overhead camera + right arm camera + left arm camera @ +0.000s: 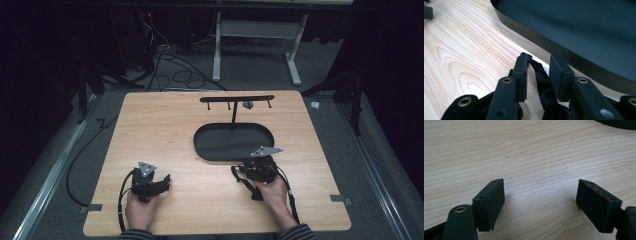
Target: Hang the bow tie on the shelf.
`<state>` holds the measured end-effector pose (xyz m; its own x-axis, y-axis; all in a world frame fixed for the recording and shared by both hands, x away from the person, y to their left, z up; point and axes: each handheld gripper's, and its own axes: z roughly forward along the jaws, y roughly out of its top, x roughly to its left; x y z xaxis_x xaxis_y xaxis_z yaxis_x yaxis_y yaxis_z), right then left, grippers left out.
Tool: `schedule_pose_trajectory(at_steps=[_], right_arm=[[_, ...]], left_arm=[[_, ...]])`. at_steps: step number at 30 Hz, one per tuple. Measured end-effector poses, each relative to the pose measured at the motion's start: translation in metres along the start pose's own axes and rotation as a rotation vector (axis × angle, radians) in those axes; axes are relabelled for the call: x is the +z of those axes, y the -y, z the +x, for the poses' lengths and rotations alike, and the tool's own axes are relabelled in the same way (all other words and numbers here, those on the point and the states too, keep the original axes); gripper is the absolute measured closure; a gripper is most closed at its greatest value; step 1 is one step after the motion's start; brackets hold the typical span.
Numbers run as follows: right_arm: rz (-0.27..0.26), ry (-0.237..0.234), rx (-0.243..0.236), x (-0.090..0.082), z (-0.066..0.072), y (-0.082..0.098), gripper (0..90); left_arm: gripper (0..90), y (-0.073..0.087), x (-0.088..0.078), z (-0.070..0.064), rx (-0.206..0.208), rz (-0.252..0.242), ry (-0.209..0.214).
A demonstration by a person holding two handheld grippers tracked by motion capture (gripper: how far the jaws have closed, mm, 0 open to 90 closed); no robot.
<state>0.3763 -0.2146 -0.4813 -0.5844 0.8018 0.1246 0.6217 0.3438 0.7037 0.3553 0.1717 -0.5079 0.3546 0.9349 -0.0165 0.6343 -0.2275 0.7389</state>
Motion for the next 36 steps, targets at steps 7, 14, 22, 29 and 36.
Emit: schedule_pose_trajectory(at_steps=[7,14,22,29,36], right_arm=[[0.032,-0.015,0.004,0.007,-0.003,0.001,77.1],[0.034,-0.024,0.004,0.008,-0.005,0.003,83.2],[0.014,-0.032,0.001,0.002,-0.005,0.005,88.0],[-0.023,-0.039,0.003,-0.011,-0.006,0.004,88.9],[-0.054,-0.032,0.000,-0.025,-0.009,0.005,89.0]], left_arm=[[23.3,0.000,0.000,0.000,0.000,0.000,0.000],[23.3,0.000,0.000,0.000,0.000,0.000,0.000],[23.3,0.000,0.000,0.000,0.000,0.000,0.000],[23.3,0.000,0.000,0.000,0.000,0.000,0.000],[23.3,0.000,0.000,0.000,0.000,0.000,0.000]])
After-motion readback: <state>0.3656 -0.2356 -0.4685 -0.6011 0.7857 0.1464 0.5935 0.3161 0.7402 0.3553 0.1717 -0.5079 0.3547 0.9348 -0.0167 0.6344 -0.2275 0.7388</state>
